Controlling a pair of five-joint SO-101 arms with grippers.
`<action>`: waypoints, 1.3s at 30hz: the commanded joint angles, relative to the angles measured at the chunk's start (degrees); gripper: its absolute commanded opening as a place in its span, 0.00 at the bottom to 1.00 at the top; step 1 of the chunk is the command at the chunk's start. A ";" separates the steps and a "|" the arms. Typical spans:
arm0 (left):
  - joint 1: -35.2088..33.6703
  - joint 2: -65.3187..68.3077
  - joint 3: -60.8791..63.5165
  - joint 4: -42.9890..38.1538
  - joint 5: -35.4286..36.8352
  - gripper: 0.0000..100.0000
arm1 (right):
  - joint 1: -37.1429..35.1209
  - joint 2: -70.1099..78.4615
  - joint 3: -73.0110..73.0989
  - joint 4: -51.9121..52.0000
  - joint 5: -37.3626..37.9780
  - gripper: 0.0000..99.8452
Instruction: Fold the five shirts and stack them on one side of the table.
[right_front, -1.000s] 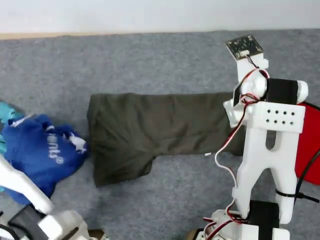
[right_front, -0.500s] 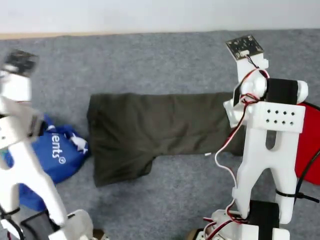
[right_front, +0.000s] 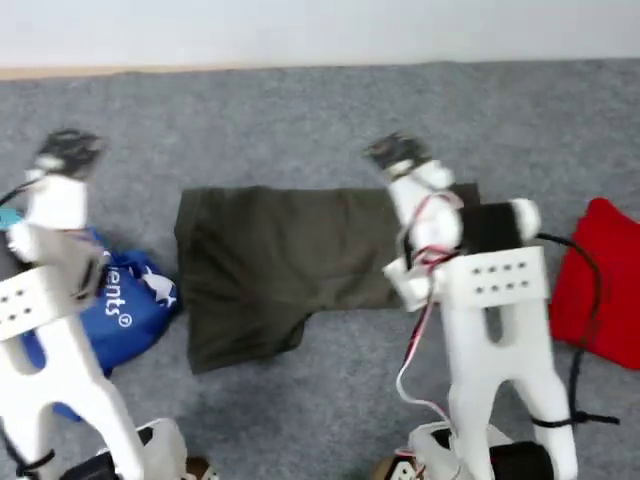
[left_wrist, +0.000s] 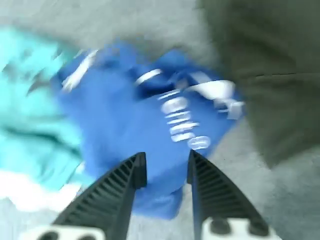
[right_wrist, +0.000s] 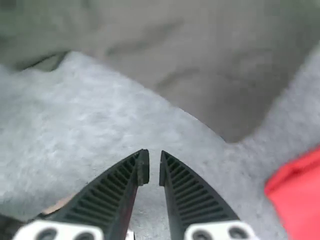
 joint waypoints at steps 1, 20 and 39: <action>-13.36 -0.35 0.04 -5.27 0.53 0.14 | -9.54 0.57 0.00 0.40 -0.18 0.05; -30.77 8.88 -0.22 -11.43 0.62 0.13 | -42.33 26.68 -0.09 -22.37 1.05 0.25; -30.77 9.23 0.04 -11.34 0.79 0.13 | -42.51 42.77 -0.97 -33.27 9.23 0.25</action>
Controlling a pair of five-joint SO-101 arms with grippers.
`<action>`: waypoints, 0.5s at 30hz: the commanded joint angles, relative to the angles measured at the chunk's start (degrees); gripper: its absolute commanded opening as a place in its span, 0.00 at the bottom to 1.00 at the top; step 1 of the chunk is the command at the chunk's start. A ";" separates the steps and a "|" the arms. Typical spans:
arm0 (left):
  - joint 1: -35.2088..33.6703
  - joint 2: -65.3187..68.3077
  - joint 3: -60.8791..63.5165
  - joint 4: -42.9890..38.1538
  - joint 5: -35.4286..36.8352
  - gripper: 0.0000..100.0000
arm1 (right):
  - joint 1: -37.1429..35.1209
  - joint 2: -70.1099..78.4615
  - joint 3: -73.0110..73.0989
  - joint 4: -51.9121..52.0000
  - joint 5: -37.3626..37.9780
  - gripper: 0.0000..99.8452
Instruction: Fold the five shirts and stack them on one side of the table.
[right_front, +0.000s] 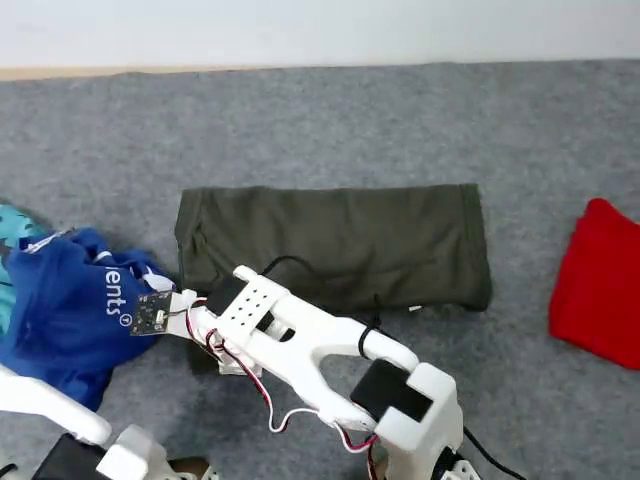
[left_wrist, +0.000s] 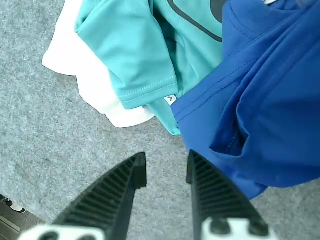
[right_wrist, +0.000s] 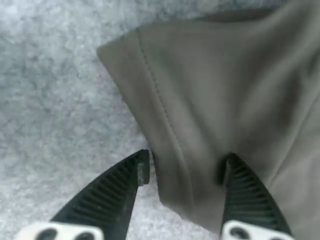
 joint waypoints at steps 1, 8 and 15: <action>-0.35 0.00 -0.13 -0.97 0.35 0.13 | -0.57 1.01 -2.02 -0.22 0.62 0.25; -0.35 0.00 -0.13 -0.97 0.35 0.13 | 1.54 5.85 -6.59 0.04 0.62 0.24; -0.35 0.09 -0.13 -0.97 0.35 0.13 | 1.45 6.55 -9.32 0.04 0.62 0.05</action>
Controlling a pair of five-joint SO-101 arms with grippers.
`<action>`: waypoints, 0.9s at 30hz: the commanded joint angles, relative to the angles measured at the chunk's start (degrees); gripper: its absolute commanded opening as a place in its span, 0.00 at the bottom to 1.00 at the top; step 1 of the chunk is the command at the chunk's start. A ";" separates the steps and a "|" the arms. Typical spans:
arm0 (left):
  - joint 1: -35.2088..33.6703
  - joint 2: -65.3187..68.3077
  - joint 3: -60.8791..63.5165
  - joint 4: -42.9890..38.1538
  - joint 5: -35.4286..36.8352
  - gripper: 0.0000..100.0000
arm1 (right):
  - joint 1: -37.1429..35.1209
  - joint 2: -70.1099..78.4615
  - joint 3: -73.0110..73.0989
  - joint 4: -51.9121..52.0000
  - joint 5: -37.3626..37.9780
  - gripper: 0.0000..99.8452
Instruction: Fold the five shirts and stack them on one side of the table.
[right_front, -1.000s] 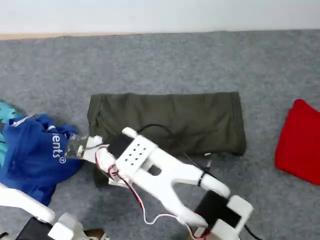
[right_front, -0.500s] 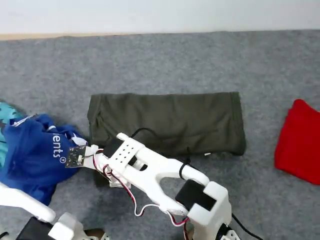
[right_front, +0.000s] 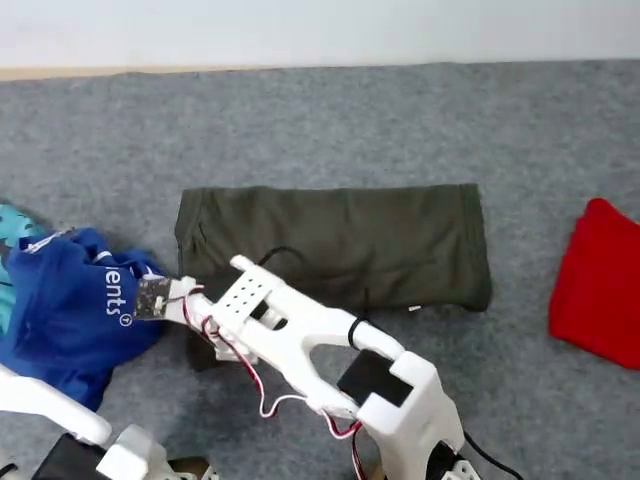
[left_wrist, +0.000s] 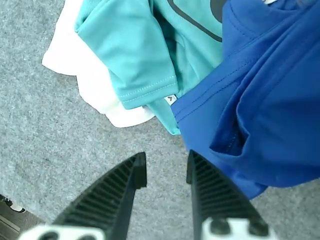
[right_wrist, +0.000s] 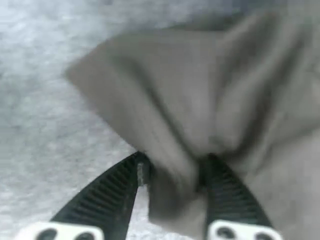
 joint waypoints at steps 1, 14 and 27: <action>-0.35 0.09 -0.13 -0.97 0.35 0.13 | 0.04 0.22 -2.46 -0.13 0.62 0.03; 0.00 0.09 -0.13 -0.97 0.35 0.13 | 5.85 0.22 -14.42 8.66 0.62 0.01; 0.09 0.09 -0.04 -1.05 0.35 0.13 | 14.11 0.84 -23.21 5.41 0.62 0.01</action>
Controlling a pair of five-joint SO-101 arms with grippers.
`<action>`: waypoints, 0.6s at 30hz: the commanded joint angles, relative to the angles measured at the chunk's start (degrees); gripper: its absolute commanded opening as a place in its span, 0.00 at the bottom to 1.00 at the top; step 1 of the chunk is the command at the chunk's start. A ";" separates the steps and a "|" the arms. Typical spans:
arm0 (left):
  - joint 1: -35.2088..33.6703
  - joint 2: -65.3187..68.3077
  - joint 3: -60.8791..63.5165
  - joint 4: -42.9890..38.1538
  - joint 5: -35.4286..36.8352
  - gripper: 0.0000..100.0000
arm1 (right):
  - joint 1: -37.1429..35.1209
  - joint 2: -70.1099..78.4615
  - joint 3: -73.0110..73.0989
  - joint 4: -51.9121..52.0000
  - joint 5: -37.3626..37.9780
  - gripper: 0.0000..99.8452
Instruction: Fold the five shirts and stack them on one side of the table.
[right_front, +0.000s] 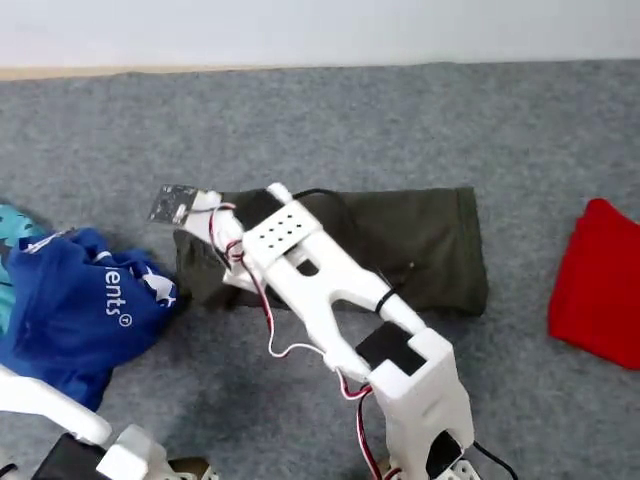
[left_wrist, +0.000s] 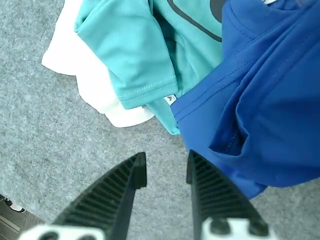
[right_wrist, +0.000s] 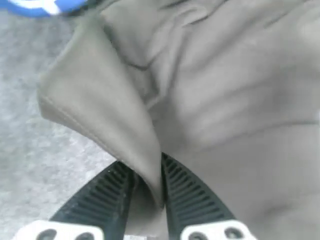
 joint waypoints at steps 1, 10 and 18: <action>0.09 0.09 -0.22 -1.05 0.35 0.13 | 1.71 -0.04 -3.16 -2.95 0.44 0.01; 0.09 0.18 -0.22 -0.88 0.35 0.13 | 4.97 8.48 -9.49 -4.35 0.26 0.06; 0.09 0.18 -0.22 -0.70 0.26 0.13 | 10.59 14.02 -16.00 -4.35 0.09 0.17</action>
